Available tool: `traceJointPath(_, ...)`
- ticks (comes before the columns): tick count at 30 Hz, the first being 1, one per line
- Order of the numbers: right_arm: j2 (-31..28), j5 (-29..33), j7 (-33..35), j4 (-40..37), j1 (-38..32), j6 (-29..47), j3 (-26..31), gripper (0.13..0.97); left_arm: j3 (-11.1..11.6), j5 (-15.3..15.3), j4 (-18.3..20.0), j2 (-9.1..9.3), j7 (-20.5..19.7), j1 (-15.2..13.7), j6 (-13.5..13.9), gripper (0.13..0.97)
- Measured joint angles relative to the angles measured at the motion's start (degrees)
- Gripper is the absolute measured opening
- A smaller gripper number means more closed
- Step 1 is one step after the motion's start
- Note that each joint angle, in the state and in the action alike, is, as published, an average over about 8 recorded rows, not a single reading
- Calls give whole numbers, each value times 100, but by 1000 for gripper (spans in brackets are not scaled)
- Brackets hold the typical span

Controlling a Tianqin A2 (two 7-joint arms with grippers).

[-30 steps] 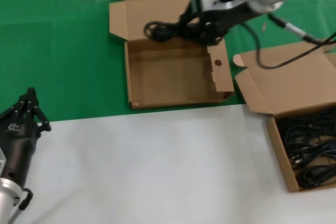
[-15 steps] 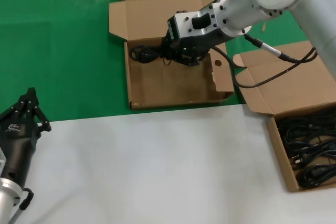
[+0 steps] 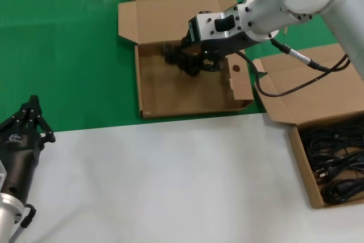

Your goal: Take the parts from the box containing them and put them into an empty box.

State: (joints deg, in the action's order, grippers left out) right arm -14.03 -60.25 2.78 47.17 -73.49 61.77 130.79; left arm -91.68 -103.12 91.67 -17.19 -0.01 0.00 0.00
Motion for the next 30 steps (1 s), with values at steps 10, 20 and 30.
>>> traceJointPath(10, -77, -55, -83, 145, 152, -34, -30, 353, 0, 0, 0, 0, 0, 0, 0, 140)
traceJointPath(20, -507, -504, -441, 1095, 547, -35, -440, 472, 0, 0, 0, 0, 0, 0, 0, 140)
traceJointPath(30, -1192, -1691, -725, 2970, 2170, -891, -1592, 690, 0, 0, 0, 0, 0, 0, 0, 140)
